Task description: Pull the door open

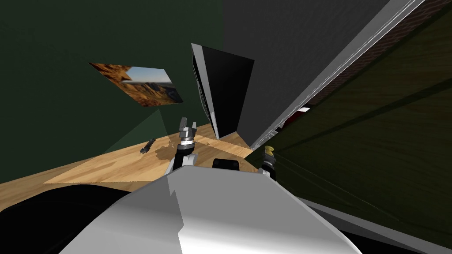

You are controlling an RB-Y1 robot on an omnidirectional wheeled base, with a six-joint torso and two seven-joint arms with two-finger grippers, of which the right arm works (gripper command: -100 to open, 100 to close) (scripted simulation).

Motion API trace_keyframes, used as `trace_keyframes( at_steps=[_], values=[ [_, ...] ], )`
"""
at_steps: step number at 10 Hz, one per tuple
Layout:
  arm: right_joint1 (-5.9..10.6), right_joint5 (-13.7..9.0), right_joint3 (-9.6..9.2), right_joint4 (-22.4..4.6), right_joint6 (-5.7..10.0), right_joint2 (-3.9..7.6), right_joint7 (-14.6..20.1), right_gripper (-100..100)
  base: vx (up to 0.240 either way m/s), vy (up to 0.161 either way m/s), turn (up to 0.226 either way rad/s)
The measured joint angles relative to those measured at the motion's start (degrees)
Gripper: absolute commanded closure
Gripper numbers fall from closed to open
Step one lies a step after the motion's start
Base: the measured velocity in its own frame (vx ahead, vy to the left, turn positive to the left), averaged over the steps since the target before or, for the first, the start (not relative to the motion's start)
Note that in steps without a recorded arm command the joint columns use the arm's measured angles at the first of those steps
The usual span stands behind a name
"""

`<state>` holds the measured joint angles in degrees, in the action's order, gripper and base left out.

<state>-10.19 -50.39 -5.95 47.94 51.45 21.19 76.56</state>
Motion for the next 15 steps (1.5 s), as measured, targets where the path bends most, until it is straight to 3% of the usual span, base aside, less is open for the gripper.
trace_keyframes(
  at_steps=[7, 10, 12, 15],
  values=[
    [-1.58, 2.8, -5.82, 3.0, 0.11, 1.55, 3.5, 100, -0.226, -0.003, 0.07],
    [-2.13, 3.5, -7.25, 3.7, 0.2, 1.86, 4.3, 100, -0.166, -0.006, 0.051],
    [-2.09, 4.4, -8.69, 3.6, 0.99, 2.5, 5.3, 100, -0.206, -0.001, 0.054],
    [-3.64, 5.6, -10.99, 5.5, 1.28, 3.7, 6.3, 100, -0.204, -0.024, 0.054]
  ],
)
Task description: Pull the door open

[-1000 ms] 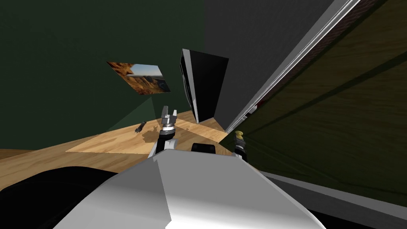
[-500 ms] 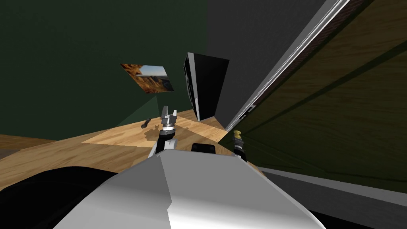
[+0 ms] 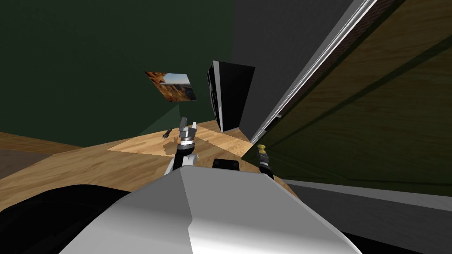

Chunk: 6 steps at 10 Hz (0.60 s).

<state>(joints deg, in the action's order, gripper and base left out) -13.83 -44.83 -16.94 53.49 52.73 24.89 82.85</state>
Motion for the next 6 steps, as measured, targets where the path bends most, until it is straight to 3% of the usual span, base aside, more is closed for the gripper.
trace_keyframes(
  at_steps=[3, 6],
  values=[
    [-0.63, 1.1, -2.03, 1.0, 0.61, 0.75, 1.0, 100, -0.159, -0.019, 0.04],
    [-1.0, 1.5, -2.96, 0.9, 1.14, 1.37, 1.8, 100, -0.154, -0.009, 0.095]
  ],
)
